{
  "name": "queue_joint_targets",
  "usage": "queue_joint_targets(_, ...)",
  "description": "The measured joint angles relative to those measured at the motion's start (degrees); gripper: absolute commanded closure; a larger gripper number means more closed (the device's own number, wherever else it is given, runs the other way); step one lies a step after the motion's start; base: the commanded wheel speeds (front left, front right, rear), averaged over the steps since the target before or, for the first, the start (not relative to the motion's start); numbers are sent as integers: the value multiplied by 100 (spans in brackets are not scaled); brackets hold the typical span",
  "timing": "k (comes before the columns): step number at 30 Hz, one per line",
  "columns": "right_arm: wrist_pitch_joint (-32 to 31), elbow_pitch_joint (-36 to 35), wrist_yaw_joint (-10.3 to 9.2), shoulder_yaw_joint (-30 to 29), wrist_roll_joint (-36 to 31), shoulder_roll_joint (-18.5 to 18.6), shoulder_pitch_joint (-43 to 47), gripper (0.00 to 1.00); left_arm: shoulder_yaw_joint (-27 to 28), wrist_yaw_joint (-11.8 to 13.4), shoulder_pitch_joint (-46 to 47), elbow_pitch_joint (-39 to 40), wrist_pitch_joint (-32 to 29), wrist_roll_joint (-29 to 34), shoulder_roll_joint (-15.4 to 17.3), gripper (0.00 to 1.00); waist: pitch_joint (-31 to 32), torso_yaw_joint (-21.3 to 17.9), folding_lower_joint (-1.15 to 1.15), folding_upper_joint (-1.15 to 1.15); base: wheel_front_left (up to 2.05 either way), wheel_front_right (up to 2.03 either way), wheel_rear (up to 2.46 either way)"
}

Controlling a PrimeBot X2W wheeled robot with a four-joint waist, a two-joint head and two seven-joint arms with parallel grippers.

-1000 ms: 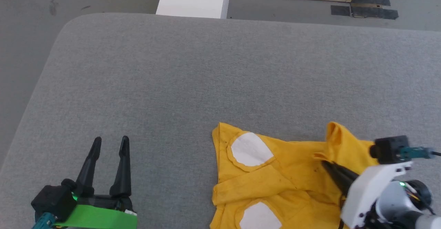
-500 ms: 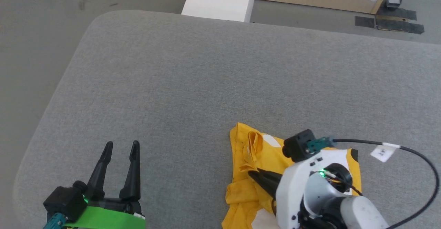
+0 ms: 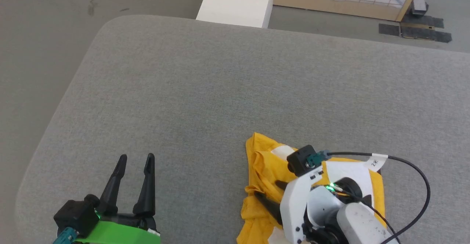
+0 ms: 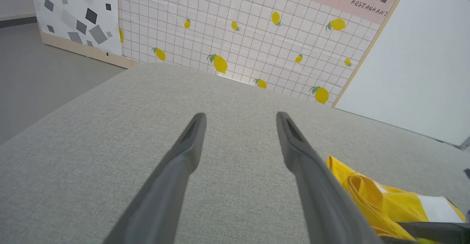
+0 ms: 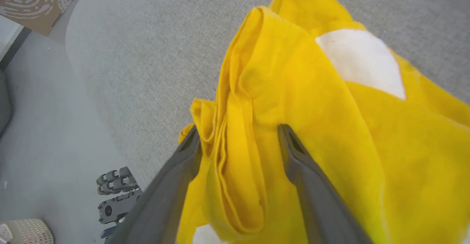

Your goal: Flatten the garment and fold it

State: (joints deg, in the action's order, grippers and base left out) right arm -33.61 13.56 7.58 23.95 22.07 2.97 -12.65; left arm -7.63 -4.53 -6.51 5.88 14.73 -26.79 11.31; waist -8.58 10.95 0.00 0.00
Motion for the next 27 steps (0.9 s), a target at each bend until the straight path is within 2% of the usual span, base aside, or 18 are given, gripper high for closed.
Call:
queue_joint_targets(4, 126, -105, 0, 36, 349, -8, -70, 0, -7, 4, -2, -18, 0, -4, -1, 0, 19, -99, 0, 0, 0, 0, 0)
queue_joint_targets(8, 202, -563, 0, -352, 464, -15, -44, 0, -14, 7, -3, -11, -1, -10, -1, 0, 33, -218, 0, 0, 0, 0, 0)
queue_joint_targets(12, 316, -1278, 0, -1357, 153, -19, 297, 0, -23, 35, -4, 37, -1, 12, 20, 0, 15, -340, 0, 0, 0, 0, 0)
queue_joint_targets(15, 318, -1803, 0, -2135, -210, -8, 756, 0, -29, 57, -5, 107, -2, 69, 73, 0, -22, -414, 0, 0, 0, 0, 0)
queue_joint_targets(18, 202, -2232, -1, -2818, -266, 0, 1417, 0, -3, 82, -5, 216, -2, 70, 125, 0, -92, -497, 0, 0, 0, 0, 0)
queue_joint_targets(22, 125, -2253, 0, -3009, -253, -1, 1785, 0, -3, 83, -1, 241, -21, 70, 174, 0, -195, -555, 0, 0, 0, 0, 0)
queue_joint_targets(27, 135, -1841, -1, -3026, -102, -2, 1832, 0, -19, 81, 17, 261, -44, 68, 212, 0, -286, -554, 0, 0, 0, 0, 0)
